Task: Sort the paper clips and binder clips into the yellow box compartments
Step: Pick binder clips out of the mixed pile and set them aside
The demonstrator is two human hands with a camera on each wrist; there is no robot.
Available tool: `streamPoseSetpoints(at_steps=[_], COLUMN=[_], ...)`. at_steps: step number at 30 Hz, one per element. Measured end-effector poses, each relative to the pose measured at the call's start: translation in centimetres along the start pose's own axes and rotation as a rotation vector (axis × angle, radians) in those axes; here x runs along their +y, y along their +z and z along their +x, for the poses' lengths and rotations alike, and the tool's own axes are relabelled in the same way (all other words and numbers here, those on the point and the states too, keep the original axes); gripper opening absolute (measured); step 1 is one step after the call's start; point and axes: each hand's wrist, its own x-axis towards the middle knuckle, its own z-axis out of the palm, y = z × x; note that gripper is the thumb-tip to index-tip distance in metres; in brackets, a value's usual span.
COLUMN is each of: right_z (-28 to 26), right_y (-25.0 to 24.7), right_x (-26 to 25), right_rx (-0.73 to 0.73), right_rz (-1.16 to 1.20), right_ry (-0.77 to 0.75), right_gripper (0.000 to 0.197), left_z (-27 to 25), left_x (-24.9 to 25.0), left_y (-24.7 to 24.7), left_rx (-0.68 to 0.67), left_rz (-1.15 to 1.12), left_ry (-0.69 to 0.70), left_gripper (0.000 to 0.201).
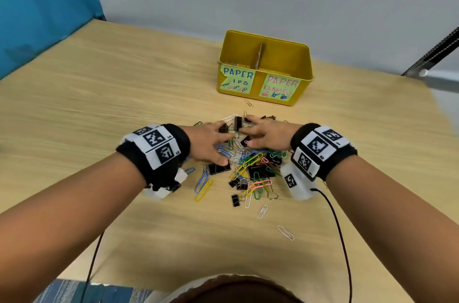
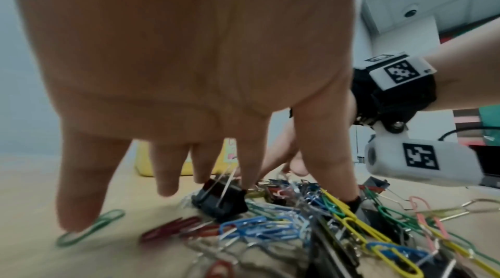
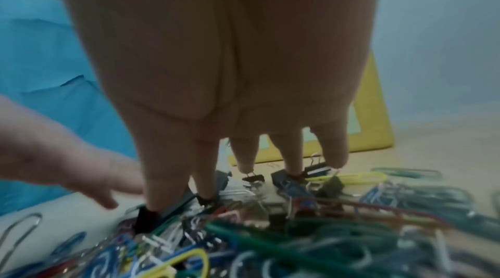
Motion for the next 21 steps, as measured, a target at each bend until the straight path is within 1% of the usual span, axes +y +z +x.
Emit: streamPoseSetpoints(at_steps=[1, 4, 5, 7, 8, 9, 11, 13, 14, 16, 18, 19, 21], right_z=[-0.2, -0.2, 0.1, 0.8, 1.2, 1.6, 1.9, 2.2, 2.2, 2.1, 2.1, 2.1, 2.1], right_y=[-0.1, -0.5, -0.4, 0.1, 0.4, 0.6, 0.3, -0.3, -0.4, -0.4, -0.2, -0.2, -0.5], right_x=[0.3, 0.9, 0.6, -0.6, -1.2, -1.8, -2.4, -2.2, -2.0, -1.8, -1.9, -2.0, -2.1], right_rx=[0.033, 0.274, 0.293, 0.213, 0.164, 0.149, 0.212, 0.301, 0.295, 0.175, 0.048, 0.028, 0.082], right_rz=[0.025, 0.133, 0.127, 0.057, 0.020, 0.005, 0.076, 0.147, 0.135, 0.028, -0.085, -0.114, -0.132], right_ry=[0.026, 0.108, 0.131, 0.158, 0.151, 0.142, 0.152, 0.180, 0.167, 0.085, 0.048, 0.066, 0.123], right_gripper=[0.051, 0.044, 0.044, 0.049, 0.054, 0.058, 0.063, 0.063, 0.062, 0.058, 0.054, 0.052, 0.048], left_z=[0.1, -0.2, -0.2, -0.1, 0.0, 0.2, 0.5, 0.5, 0.5, 0.4, 0.5, 0.5, 0.4], left_x=[-0.4, -1.2, -1.3, -1.5, -1.7, -1.9, -2.4, -2.6, -2.5, -2.1, -1.8, -1.7, -1.7], left_y=[0.0, 0.0, -0.1, -0.6, -1.0, -1.4, -1.8, -1.8, -1.6, -1.3, -0.8, -0.5, 0.1], left_rx=[-0.005, 0.063, 0.087, 0.152, 0.188, 0.217, 0.235, 0.238, 0.252, 0.269, 0.223, 0.176, 0.081], left_rz=[-0.018, -0.077, -0.102, -0.152, -0.164, -0.166, -0.144, -0.126, -0.121, -0.098, -0.048, -0.019, 0.003], left_ry=[-0.015, -0.030, -0.024, -0.029, -0.051, -0.089, -0.195, -0.253, -0.245, -0.203, -0.168, -0.159, -0.152], left_gripper=[0.080, 0.079, 0.078, 0.080, 0.081, 0.082, 0.080, 0.078, 0.077, 0.077, 0.080, 0.082, 0.088])
